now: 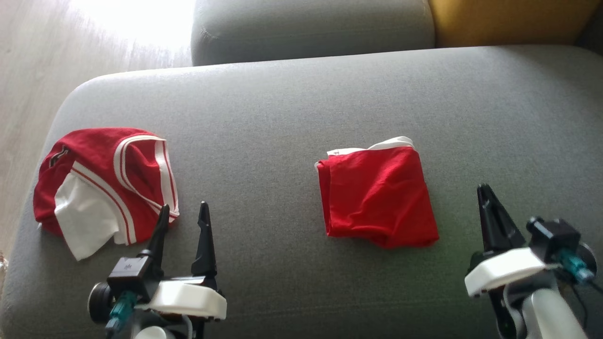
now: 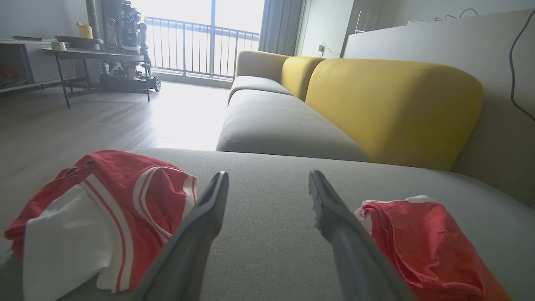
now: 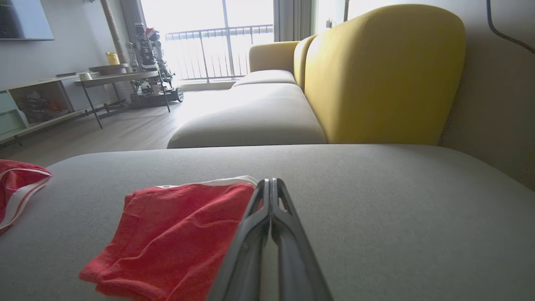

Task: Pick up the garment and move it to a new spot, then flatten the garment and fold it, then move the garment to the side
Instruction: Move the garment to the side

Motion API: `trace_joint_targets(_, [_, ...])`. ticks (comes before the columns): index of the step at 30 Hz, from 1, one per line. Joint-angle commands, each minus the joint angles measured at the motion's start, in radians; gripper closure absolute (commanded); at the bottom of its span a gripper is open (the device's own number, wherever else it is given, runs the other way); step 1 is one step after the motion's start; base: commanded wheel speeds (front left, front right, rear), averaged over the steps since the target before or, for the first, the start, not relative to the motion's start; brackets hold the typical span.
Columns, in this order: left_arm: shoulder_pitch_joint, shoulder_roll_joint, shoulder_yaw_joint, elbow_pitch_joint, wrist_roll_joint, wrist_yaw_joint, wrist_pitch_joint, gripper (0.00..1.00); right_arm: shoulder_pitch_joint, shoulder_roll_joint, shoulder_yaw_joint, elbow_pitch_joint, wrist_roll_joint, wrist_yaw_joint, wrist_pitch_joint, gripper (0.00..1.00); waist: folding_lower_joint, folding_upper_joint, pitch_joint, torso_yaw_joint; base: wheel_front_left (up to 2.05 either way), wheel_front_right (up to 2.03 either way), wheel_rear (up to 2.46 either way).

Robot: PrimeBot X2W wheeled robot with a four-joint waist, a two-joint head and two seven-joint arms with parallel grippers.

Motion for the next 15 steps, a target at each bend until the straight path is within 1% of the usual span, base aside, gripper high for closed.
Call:
trace_joint_targets(1, [-0.029, -0.003, 0.03, -0.033, 0.013, 0.001, -0.012, 0.0, -0.018, 0.005, 0.012, -0.034, -0.006, 0.0, -0.013, 1.0, 0.0, -0.0001, 0.002, -0.003, 0.0, 0.0, 0.0])
trace_joint_targets(3, [-0.029, -0.003, 0.027, -0.029, 0.013, 0.002, -0.012, 0.0, -0.001, 0.018, -0.002, -0.022, -0.01, 0.0, -0.013, 1.0, 0.0, -0.0001, 0.005, -0.007, 0.0, 0.0, 0.0])
trace_joint_targets(4, [-0.029, -0.003, 0.025, -0.026, 0.013, 0.001, -0.012, 0.0, 0.001, 0.023, -0.009, -0.016, -0.014, 0.0, -0.013, 0.31, 0.0, -0.0001, 0.007, -0.008, 0.0, 0.0, 0.0])
trace_joint_targets(5, [-0.03, -0.003, 0.023, -0.024, 0.013, 0.001, -0.012, 0.0, 0.001, 0.029, -0.018, -0.013, -0.01, 0.0, -0.013, 0.0, 0.0, -0.0001, 0.009, -0.008, 0.0, 0.0, 0.0])
trace_joint_targets(12, [-0.036, -0.003, 0.018, -0.017, 0.015, -0.001, -0.012, 0.0, -0.018, 0.043, -0.039, -0.009, -0.013, 0.0, -0.013, 0.0, 0.0, -0.0001, 0.019, 0.001, 0.0, 0.0, 0.0])
trace_joint_targets(15, [-0.042, -0.003, 0.017, -0.02, 0.016, -0.001, -0.012, 0.0, -0.036, 0.046, -0.029, -0.01, -0.01, 0.0, -0.013, 0.0, 0.0, -0.0001, 0.039, 0.007, 0.0, 0.0, 0.0])
